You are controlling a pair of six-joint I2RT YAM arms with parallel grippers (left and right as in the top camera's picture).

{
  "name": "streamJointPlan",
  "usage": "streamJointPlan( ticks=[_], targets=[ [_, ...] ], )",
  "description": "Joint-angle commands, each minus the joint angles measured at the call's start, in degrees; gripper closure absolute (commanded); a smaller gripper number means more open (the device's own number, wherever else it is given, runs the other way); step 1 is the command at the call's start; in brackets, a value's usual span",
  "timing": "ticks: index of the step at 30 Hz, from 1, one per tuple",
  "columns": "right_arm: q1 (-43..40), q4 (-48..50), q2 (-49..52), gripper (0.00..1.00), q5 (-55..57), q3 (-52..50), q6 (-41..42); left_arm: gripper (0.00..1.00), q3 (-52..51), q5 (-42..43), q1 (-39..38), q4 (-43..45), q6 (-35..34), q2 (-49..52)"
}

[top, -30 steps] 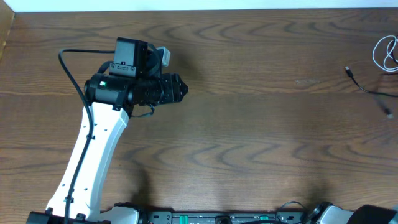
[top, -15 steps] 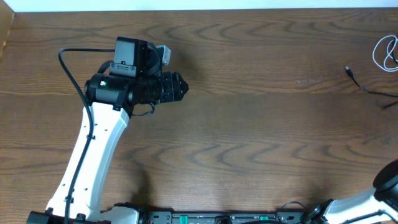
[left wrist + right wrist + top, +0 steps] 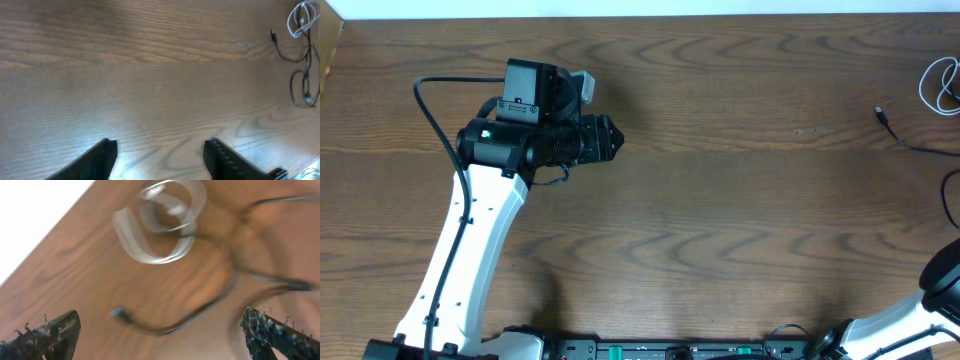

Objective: Untangle cables

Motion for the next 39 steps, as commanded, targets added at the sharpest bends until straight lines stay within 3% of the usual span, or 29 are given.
streamJointPlan(
  ticks=[1, 2, 3, 6, 8, 12, 22, 39],
  targets=[
    [3.96, -0.98, -4.52, 0.01, -21.29, 0.28, -1.46, 0.28, -0.15, 0.04, 0.09, 0.11, 0.68, -0.61],
    [5.42, -1.53, -5.29, 0.01, -24.76, 0.28, -1.62, 0.18, -0.15, -0.92, 0.09, 0.09, 0.68, -0.61],
    [7.39, -2.47, -6.27, 0.01, -26.58, 0.28, -1.77, 0.02, -0.15, -1.25, 0.09, 0.09, 0.7, -0.61],
    [14.01, -5.33, -9.68, 0.01, -24.79, 0.28, -5.44, 0.02, -0.15, -1.22, 0.09, 0.04, 0.68, -0.61],
    [21.14, -8.61, -15.08, 0.01, -10.86, 0.55, -10.01, 0.02, -0.17, -1.25, 0.09, 0.07, 0.7, -0.61],
    [27.8, -11.76, -23.87, 0.01, 6.75, 1.36, -10.84, 0.02, -0.17, -1.22, 0.09, 0.04, 0.68, -0.61],
    [29.33, -25.7, -40.44, 0.01, 7.63, 1.33, -11.65, 0.01, -0.17, -1.22, 0.09, 0.04, 0.68, -0.61],
    [29.27, -48.65, -42.49, 0.01, 8.94, 1.18, -11.85, 0.01, -0.17, -1.22, 0.09, 0.04, 0.68, -0.61]
  ],
)
